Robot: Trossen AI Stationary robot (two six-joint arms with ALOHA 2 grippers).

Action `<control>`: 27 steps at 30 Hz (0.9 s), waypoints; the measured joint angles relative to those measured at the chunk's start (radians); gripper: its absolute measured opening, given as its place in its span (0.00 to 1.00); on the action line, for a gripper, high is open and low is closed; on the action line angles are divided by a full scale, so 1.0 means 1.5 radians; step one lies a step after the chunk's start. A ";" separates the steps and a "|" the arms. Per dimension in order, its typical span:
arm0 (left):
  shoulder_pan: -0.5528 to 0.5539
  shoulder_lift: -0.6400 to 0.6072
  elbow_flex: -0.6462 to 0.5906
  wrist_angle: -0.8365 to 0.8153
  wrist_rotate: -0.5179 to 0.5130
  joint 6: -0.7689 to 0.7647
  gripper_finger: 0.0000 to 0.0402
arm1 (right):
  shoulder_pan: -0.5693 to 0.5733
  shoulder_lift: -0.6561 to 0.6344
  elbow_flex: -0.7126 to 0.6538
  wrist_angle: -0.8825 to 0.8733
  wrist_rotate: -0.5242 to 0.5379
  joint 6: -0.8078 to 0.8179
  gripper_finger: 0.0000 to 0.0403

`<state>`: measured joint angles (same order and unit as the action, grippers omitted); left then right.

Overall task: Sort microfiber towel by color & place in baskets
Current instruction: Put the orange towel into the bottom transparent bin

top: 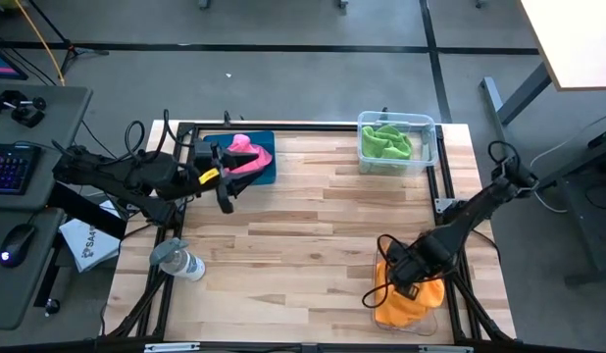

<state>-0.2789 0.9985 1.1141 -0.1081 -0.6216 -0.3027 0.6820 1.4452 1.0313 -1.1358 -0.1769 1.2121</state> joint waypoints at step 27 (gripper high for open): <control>0.004 0.000 0.000 -0.005 0.010 0.006 0.54 | 0.147 -0.001 -0.033 0.005 -0.195 0.091 0.00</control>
<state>-0.2726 0.9985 1.1141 -0.1162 -0.6067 -0.2943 0.9031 1.4441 0.9817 -1.1291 -0.4693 1.3478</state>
